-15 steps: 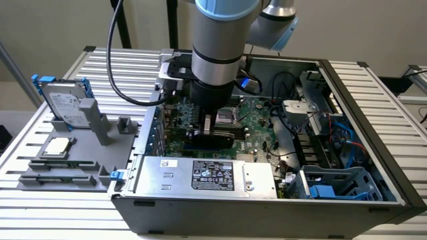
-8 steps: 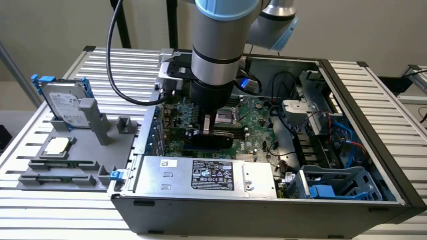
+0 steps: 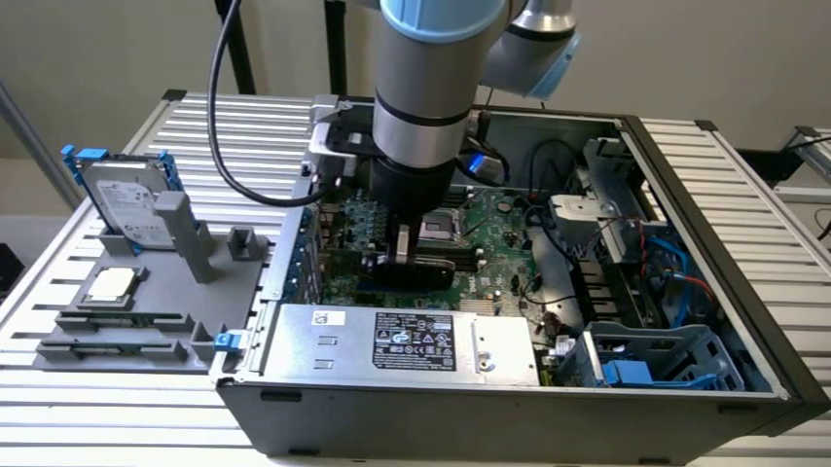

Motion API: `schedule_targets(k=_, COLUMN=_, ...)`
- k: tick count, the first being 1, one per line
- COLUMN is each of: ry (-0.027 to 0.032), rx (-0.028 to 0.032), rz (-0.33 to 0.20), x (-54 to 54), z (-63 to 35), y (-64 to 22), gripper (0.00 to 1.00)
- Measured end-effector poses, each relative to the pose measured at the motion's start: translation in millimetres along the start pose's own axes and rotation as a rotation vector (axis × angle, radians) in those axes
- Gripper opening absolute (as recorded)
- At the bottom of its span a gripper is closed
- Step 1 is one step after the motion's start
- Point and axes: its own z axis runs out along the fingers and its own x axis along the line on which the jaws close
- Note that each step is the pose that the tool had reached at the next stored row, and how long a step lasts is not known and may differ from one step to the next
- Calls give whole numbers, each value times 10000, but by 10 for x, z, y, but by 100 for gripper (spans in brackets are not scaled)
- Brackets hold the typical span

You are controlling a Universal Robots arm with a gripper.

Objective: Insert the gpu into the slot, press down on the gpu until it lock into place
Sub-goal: 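Insert the gpu into the slot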

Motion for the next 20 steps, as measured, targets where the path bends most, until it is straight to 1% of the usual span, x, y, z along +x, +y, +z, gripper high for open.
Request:
schedule_targets(k=7, ry=24, rx=-2, rz=1, x=2, z=28, y=-1, gripper=26)
schedule_targets(k=18, ry=21, rx=-12, rz=3, x=2, z=32, y=-2, gripper=26)
schedule_targets(k=19, ry=17, rx=-12, rz=3, x=2, z=33, y=-2, gripper=27)
schedule_targets(k=20, ry=16, rx=-11, rz=3, x=2, z=33, y=-2, gripper=32)
